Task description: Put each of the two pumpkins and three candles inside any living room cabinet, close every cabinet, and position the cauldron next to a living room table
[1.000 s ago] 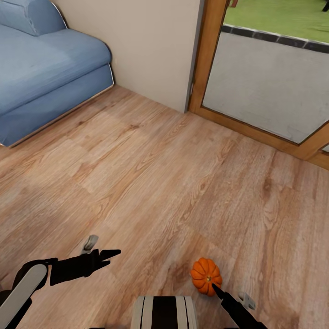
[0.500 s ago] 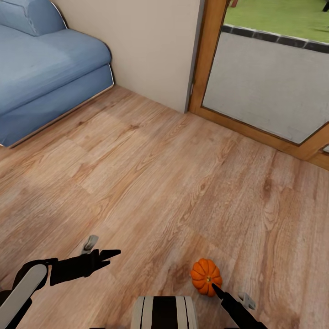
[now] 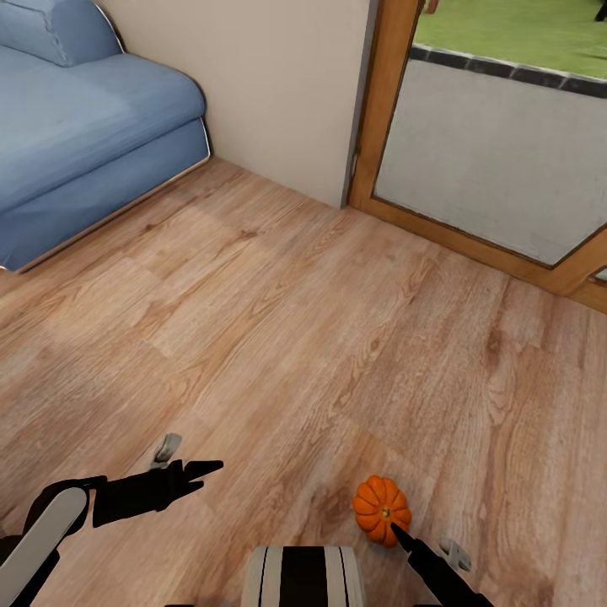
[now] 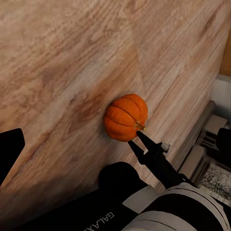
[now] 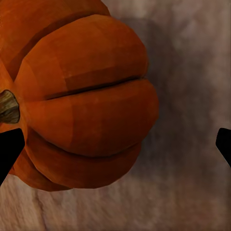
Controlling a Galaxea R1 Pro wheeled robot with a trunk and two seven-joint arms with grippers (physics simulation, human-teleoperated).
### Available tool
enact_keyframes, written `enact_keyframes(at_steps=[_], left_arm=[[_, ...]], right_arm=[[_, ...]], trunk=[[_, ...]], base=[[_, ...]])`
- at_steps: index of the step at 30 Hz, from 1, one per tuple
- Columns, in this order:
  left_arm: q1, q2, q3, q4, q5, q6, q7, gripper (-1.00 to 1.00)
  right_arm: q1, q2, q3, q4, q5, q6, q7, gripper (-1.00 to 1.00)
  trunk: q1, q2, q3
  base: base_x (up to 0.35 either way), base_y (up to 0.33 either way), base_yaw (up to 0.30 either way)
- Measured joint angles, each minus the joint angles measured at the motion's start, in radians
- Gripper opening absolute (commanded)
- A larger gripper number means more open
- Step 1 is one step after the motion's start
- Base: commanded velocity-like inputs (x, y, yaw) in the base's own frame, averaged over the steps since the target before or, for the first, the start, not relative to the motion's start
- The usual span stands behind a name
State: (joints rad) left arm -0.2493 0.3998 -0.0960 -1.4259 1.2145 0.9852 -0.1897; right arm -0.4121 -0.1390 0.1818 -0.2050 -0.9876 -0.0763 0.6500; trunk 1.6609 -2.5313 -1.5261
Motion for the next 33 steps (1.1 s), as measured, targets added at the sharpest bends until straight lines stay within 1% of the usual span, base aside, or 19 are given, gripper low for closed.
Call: enact_keyframes(at_steps=[12, 27, 33], left_arm=[[0.000, -0.002, -0.002, -0.001, 0.000, -0.002, 0.002, 1.00], [0.000, -0.002, -0.002, 0.001, 0.001, -0.002, 0.003, 1.00], [0.000, -0.002, -0.002, 0.001, 0.001, -0.002, 0.002, 1.00]], right_arm=[[0.000, 0.000, 0.000, 0.000, 0.000, 0.000, 0.000, 1.00], [0.000, 0.000, 0.000, 0.000, 0.001, 0.000, -0.005, 1.00], [0.000, 0.000, 0.000, 0.000, 0.001, -0.013, -0.008, 1.00]], trunk=[[0.000, 0.000, 0.000], [0.000, 0.000, 0.000], [0.000, 0.000, 0.000]], base=[[0.038, 0.000, 0.000], [0.003, 0.017, 0.000], [0.000, 0.000, 0.000]])
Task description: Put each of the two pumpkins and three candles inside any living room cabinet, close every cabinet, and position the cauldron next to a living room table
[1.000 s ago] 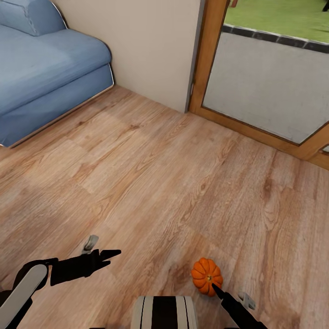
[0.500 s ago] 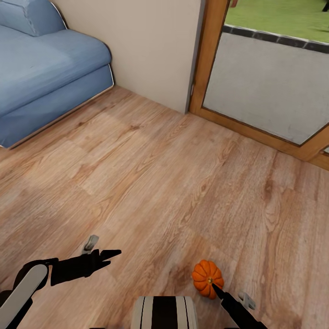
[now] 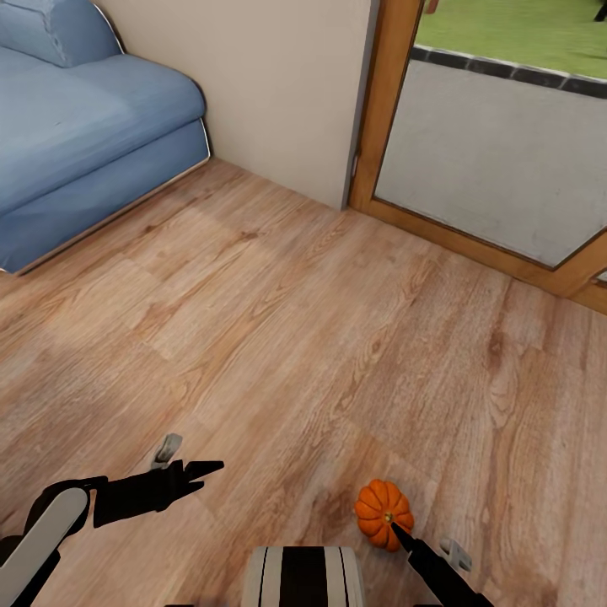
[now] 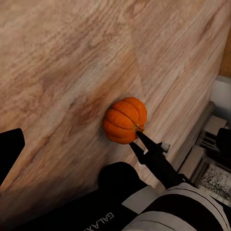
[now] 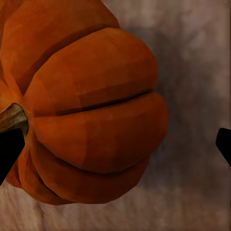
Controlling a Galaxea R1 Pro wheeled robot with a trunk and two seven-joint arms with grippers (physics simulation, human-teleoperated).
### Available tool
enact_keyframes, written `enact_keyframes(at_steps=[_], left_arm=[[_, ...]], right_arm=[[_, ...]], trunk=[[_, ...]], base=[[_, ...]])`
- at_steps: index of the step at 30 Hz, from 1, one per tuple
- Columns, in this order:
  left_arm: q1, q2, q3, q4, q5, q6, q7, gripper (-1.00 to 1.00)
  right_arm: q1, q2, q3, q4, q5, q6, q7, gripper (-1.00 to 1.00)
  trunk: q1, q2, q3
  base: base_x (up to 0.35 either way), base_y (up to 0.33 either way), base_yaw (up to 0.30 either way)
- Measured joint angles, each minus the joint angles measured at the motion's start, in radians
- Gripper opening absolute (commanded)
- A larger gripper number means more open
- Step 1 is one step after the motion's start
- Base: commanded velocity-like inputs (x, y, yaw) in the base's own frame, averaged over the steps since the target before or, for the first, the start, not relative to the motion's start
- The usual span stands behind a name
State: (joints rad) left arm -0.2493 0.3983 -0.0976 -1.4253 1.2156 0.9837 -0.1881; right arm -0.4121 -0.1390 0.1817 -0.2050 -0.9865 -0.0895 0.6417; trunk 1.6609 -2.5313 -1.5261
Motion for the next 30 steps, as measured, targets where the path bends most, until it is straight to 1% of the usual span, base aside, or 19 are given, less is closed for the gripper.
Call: enact_keyframes(at_steps=[4, 7, 10, 14, 22, 30], left_arm=[[0.000, 0.000, 0.000, 0.000, 0.000, 0.000, -0.001, 1.00], [0.000, 0.000, 0.000, 0.000, 0.000, 0.000, 0.000, 1.00], [0.001, 0.000, 0.000, 0.000, 0.000, 0.000, 0.000, 1.00], [0.000, 0.000, 0.000, 0.000, 0.000, 0.000, 0.000, 1.00], [0.000, 0.000, 0.000, 0.000, 0.000, 0.000, -0.001, 1.00], [0.000, 0.000, 0.000, 0.000, -0.001, 0.000, -0.001, 1.00]], right_arm=[[0.000, 0.000, 0.000, 0.000, 0.000, -0.002, -0.001, 1.00], [0.000, 0.000, 0.002, -0.003, 0.000, -0.005, 0.009, 1.00], [0.000, 0.000, 0.003, -0.003, 0.000, -0.006, 0.009, 1.00], [0.000, 0.000, -0.008, -0.003, -0.003, -0.005, 0.040, 1.00], [0.000, 0.000, 0.001, -0.003, -0.001, -0.006, 0.036, 1.00], [0.000, 0.000, 0.001, -0.003, -0.001, -0.006, 0.039, 1.00]], trunk=[[0.000, 0.000, 0.000], [0.001, -0.001, -0.011], [0.001, -0.001, -0.012], [0.003, -0.002, -0.027], [0.003, -0.002, -0.027], [0.003, -0.002, -0.027]], base=[[0.000, 0.000, 0.000], [0.000, 0.000, 0.000], [0.000, 0.000, 0.000], [0.000, 0.000, 0.000], [0.000, 0.000, 0.000], [0.045, 0.000, 0.000]])
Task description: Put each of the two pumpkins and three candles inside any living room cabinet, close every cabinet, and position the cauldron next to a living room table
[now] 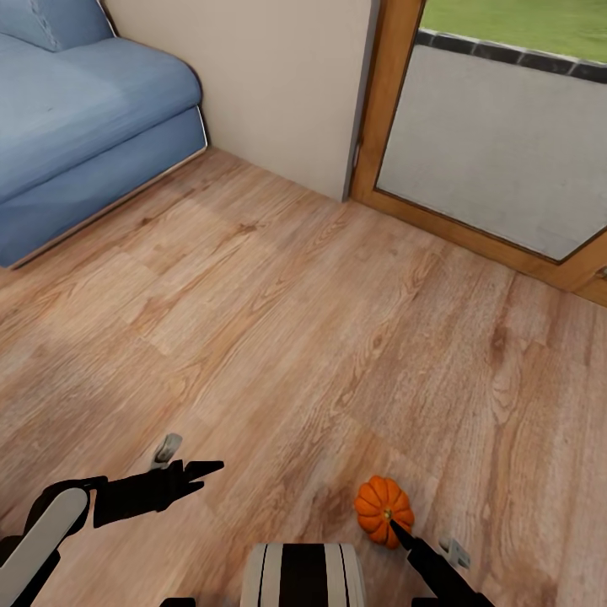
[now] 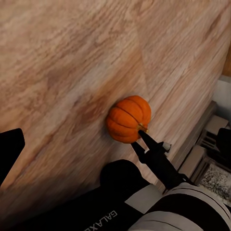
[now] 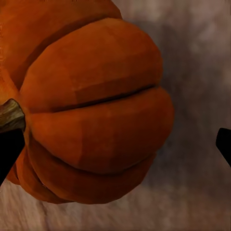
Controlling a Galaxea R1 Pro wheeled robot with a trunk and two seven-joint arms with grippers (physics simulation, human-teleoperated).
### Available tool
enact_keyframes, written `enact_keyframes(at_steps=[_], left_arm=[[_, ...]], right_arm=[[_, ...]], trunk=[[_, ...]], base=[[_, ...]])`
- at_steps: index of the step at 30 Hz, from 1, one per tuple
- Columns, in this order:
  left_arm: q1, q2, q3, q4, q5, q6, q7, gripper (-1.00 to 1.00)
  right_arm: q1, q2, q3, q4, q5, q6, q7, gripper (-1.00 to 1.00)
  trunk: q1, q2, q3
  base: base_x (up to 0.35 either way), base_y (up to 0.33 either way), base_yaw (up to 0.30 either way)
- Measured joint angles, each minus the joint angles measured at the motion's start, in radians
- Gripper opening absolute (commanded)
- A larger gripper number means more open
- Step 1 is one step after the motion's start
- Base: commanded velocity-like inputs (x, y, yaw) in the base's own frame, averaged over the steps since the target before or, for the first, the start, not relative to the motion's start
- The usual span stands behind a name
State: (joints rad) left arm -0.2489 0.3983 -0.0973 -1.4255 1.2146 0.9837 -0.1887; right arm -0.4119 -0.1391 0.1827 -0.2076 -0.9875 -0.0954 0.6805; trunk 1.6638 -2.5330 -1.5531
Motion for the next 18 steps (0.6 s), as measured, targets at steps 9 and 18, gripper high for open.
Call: enact_keyframes(at_steps=[9, 18], left_arm=[[0.000, 0.000, 0.000, 0.000, 0.001, 0.000, 0.001, 1.00], [0.000, 0.000, 0.000, 0.000, 0.001, 0.000, 0.001, 1.00]], right_arm=[[-0.001, 0.000, -0.013, -0.001, -0.003, 0.000, 0.007, 1.00], [-0.001, 0.001, -0.015, -0.001, -0.003, 0.000, 0.004, 1.00]], trunk=[[0.000, 0.000, 0.000], [0.000, 0.000, 0.000]], base=[[0.022, 0.035, 0.000], [0.000, 0.044, 0.000]])
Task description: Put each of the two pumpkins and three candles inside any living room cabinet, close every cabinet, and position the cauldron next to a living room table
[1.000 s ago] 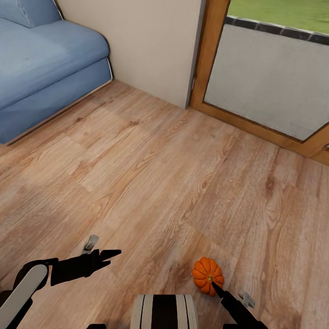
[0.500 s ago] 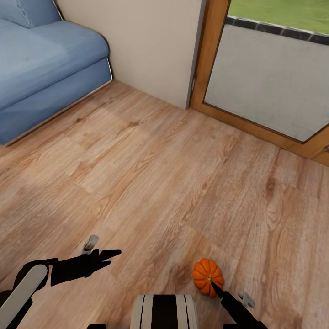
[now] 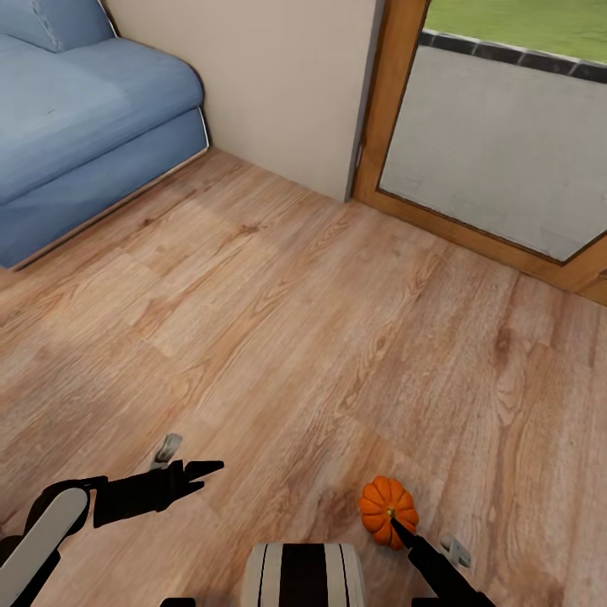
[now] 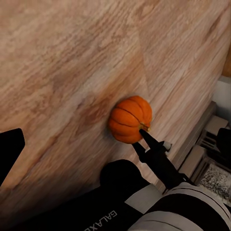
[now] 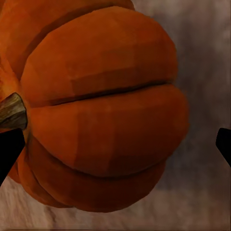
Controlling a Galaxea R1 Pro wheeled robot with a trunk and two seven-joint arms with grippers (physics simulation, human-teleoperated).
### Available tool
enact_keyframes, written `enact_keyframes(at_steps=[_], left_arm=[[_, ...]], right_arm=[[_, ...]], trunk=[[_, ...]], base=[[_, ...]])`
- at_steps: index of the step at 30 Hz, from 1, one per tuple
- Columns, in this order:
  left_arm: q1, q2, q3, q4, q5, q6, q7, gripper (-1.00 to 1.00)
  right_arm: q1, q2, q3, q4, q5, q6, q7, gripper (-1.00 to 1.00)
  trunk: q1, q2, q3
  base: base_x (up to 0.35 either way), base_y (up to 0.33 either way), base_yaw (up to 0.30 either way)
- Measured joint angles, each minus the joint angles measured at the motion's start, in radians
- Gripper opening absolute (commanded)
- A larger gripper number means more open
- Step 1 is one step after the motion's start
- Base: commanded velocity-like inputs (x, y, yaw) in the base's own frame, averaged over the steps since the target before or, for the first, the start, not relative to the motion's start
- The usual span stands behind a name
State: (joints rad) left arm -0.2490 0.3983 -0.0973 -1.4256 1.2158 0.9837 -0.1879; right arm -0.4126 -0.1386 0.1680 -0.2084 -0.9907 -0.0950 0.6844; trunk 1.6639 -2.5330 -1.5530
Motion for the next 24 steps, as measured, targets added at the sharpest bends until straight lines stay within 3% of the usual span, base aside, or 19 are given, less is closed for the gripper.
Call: enact_keyframes(at_steps=[24], left_arm=[[0.000, 0.000, 0.000, -0.001, -0.001, 0.000, 0.001, 1.00]], right_arm=[[0.000, 0.001, 0.013, 0.001, 0.003, -0.001, 0.007, 1.00]], trunk=[[0.000, 0.000, 0.000]], base=[[0.045, 0.002, 0.000]])
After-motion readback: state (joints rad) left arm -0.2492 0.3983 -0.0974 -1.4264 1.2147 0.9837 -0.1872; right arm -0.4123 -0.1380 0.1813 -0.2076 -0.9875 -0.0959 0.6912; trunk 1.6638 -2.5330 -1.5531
